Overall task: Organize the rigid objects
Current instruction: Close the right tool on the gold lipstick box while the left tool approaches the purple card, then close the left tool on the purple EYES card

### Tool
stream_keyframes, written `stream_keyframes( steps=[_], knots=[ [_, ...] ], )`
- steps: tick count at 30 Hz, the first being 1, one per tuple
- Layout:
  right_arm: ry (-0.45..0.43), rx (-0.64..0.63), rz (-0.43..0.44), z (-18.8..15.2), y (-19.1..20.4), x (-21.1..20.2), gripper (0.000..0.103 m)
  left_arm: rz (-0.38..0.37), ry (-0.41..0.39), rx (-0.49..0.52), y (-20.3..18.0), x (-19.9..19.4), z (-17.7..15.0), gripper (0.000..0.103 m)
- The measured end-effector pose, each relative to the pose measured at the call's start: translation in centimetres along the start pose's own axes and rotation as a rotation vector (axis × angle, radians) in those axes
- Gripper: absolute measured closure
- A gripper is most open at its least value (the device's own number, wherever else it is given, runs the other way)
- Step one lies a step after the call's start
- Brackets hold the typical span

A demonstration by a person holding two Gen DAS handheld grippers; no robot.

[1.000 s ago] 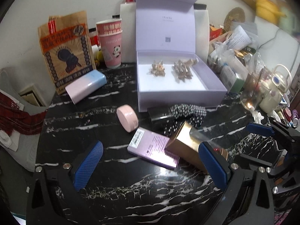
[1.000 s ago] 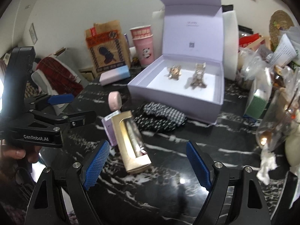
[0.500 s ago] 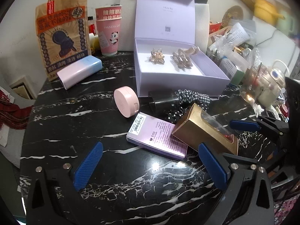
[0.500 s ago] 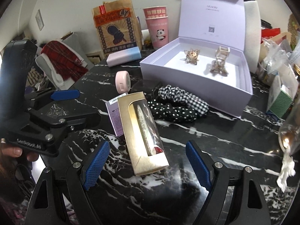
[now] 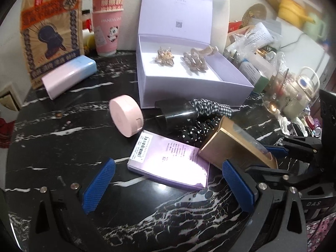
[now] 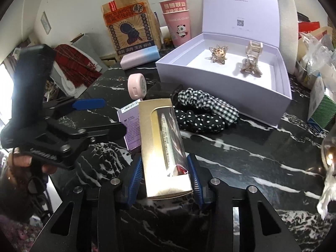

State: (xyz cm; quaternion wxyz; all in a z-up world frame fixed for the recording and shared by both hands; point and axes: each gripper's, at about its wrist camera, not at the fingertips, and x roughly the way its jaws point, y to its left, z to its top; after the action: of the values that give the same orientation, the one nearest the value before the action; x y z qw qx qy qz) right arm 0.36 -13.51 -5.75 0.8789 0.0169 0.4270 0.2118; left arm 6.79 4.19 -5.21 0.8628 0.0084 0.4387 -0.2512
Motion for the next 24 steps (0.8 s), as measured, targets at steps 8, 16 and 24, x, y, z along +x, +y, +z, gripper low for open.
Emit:
stream_keyframes(
  steps=[8,16,24],
  knots=[
    [0.001,0.017,-0.035,-0.6,-0.9,-1.2,0.065,-0.045,0.054,0.002,-0.3,2.2,0.3,0.000],
    [0.005,0.004,-0.048,-0.5,-0.8,-1.4,0.065,0.003,0.084,0.082,-1.3,3.5,-0.2,0.000],
    [0.006,0.006,-0.046,-0.6,-0.9,-1.4,0.065,0.090,0.083,0.210,-2.8,4.4,-0.7,0.000]
  ],
)
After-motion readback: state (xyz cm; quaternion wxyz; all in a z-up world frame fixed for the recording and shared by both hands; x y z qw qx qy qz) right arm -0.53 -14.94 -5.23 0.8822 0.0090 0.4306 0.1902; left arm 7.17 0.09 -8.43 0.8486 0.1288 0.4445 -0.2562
